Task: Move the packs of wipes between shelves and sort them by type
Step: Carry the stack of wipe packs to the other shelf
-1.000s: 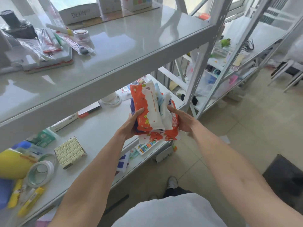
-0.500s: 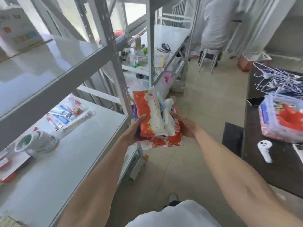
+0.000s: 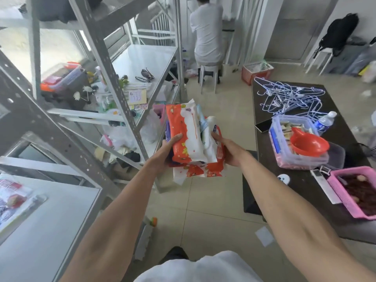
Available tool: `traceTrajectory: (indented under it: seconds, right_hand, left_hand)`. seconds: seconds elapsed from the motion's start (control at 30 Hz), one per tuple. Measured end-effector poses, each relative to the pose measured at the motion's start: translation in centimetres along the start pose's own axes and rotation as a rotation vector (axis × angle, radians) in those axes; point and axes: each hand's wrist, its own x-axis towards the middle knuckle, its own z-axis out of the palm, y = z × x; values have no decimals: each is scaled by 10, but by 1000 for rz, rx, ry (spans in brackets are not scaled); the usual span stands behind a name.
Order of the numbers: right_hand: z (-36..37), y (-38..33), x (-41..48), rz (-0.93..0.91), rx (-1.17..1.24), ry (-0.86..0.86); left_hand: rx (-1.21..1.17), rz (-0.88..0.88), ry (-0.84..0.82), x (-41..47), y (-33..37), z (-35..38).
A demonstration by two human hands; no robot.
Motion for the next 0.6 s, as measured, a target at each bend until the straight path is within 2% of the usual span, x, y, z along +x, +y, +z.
traceTrajectory:
  seconds: [0.27,0.6]
  right_hand:
    - [-59,-49,67,-7,57,107]
    - [-107,-153,181,-17,151,255]
  left_hand:
    - [28,-14,-64,123,54,22]
    - [121,-49,-191,278,169,36]
